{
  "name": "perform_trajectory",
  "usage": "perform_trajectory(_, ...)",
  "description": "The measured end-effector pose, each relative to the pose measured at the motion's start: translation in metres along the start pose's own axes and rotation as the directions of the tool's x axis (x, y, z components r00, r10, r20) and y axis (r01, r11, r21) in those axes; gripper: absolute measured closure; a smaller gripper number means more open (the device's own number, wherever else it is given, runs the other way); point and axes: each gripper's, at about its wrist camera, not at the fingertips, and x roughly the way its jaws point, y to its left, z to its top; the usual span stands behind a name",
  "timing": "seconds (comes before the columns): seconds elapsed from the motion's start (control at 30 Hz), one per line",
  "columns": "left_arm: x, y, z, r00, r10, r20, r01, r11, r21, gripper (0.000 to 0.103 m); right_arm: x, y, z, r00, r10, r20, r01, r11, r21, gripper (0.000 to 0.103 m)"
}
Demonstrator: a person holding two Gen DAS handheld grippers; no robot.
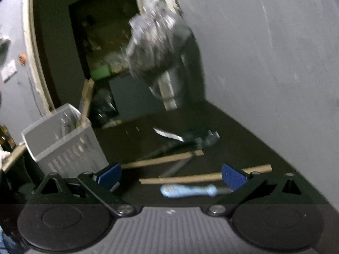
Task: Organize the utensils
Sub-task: 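Move the right tool back over the blue-handled child spoon, then grasp the blue cartoon-handled spoon by its bowl with the right tool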
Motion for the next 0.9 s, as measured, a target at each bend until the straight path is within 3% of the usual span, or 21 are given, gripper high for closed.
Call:
perform_trajectory(0.3, 0.001, -0.003, 0.0, 1.0, 0.0, -0.001, 0.0, 1.0, 0.006, 0.026, 0.024, -0.014, -0.029, 0.984, -0.069, -0.164, 0.074, 0.997, 0.026, 0.0)
perform_trajectory(0.57, 0.001, -0.003, 0.001, 1.0, 0.0, -0.003, 0.0, 1.0, 0.009, 0.026, 0.046, -0.019, -0.013, 0.978, -0.105, -0.182, 0.101, 0.994, -0.034, 0.0)
perform_trajectory(0.73, 0.002, -0.004, 0.001, 1.0, 0.003, -0.005, -0.003, 1.0, 0.013, 0.026, 0.066, -0.023, 0.006, 0.975, -0.067, -0.21, 0.064, 0.998, -0.019, 0.0)
perform_trajectory(0.9, 0.002, -0.004, 0.001, 1.0, 0.002, -0.005, -0.002, 1.0, 0.012, 0.026, 0.089, -0.031, 0.008, 0.951, -0.105, -0.29, 0.095, 0.994, -0.048, 0.0)
